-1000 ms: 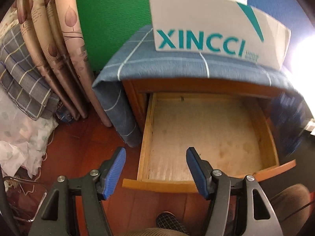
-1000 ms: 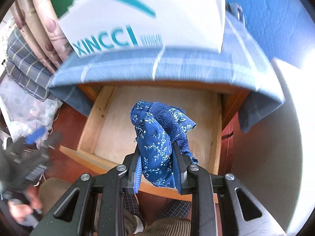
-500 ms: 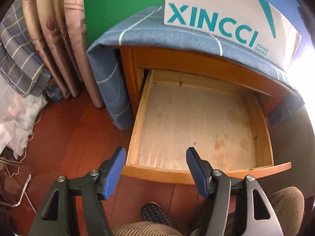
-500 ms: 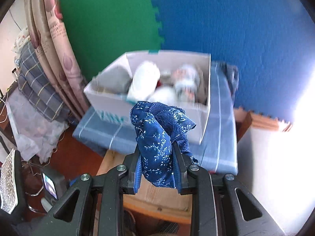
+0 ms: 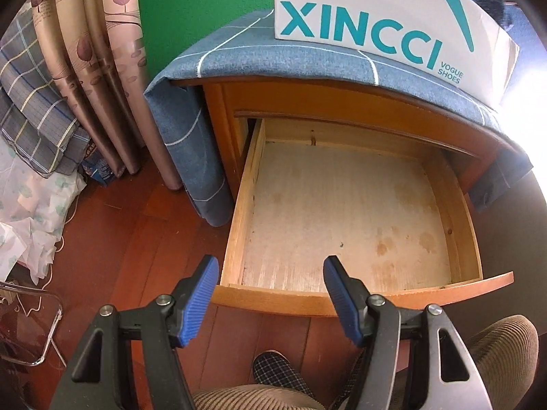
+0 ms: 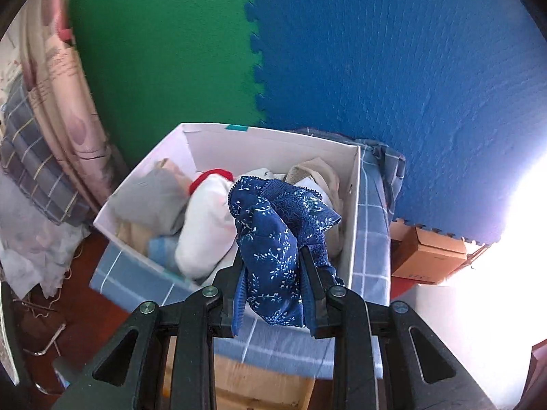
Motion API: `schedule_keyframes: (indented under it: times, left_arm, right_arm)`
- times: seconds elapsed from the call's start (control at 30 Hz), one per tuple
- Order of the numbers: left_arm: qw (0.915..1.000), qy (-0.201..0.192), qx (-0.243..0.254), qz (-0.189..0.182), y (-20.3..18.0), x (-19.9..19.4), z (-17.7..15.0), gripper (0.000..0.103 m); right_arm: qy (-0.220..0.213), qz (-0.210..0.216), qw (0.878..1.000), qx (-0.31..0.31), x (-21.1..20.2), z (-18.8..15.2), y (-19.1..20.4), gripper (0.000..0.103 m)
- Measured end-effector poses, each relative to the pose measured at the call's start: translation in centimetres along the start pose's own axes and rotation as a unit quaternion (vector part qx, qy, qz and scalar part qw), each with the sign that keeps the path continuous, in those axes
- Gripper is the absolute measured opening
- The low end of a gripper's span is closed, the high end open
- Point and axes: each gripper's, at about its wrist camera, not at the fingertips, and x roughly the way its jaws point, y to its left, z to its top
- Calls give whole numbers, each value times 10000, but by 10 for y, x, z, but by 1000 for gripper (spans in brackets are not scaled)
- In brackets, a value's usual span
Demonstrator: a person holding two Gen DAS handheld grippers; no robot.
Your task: Take underwear out of drawer
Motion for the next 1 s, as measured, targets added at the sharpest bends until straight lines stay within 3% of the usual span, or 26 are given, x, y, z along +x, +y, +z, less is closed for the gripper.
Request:
schedule_keyframes:
  times: [0.47,0.77,1.0]
  left_arm:
    - [9999,142,32,78,0,7,1,66]
    - [9997,230,43,71,0,13,3,66]
    - [9990,385,153,175,-6,18,3,66]
  right_arm:
    - [334,-80,9991,233,85,12,-1,27]
    - [407,27,9981,454,104,11,-8,29]
    - [374,20,9988,323,89,12,-3,47]
